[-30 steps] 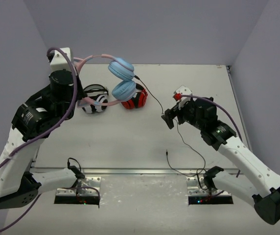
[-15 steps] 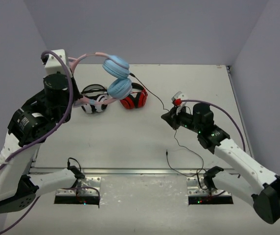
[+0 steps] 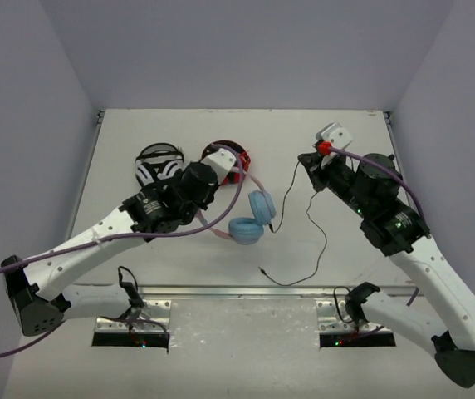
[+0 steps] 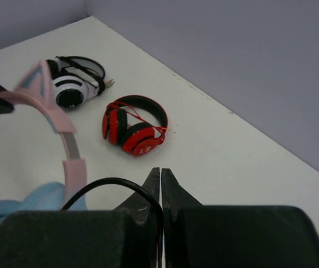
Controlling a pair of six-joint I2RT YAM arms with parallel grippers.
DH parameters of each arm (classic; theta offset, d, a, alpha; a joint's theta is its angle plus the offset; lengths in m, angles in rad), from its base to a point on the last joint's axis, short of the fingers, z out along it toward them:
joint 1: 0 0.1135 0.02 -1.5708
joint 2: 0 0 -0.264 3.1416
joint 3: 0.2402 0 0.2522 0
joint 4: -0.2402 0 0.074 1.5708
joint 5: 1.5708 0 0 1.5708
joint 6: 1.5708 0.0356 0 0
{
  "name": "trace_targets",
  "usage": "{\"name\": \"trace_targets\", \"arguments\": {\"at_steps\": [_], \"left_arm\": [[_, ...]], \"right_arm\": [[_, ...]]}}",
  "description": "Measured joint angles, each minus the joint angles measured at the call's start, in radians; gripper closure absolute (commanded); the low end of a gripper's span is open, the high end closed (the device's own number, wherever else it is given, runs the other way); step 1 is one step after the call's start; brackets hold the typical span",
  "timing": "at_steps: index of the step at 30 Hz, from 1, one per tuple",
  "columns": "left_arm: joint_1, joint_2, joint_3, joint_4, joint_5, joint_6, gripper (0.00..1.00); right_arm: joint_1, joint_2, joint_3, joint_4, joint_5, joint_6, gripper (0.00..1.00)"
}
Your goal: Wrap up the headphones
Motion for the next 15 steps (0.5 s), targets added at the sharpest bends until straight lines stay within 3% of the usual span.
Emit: {"name": "trace_targets", "arguments": {"at_steps": [7, 15], "left_arm": [[-0.070, 0.108, -0.021, 0.037, 0.299, 0.047, 1.00], [-0.081, 0.109, -0.021, 0.052, 0.501, 0.047, 1.00]], "right_arm": [[0.152, 0.132, 0.083, -0.170, 0.016, -0.084, 0.99], [0.162, 0.267, 0.101, -0.227, 0.189, -0.004, 0.99]]}}
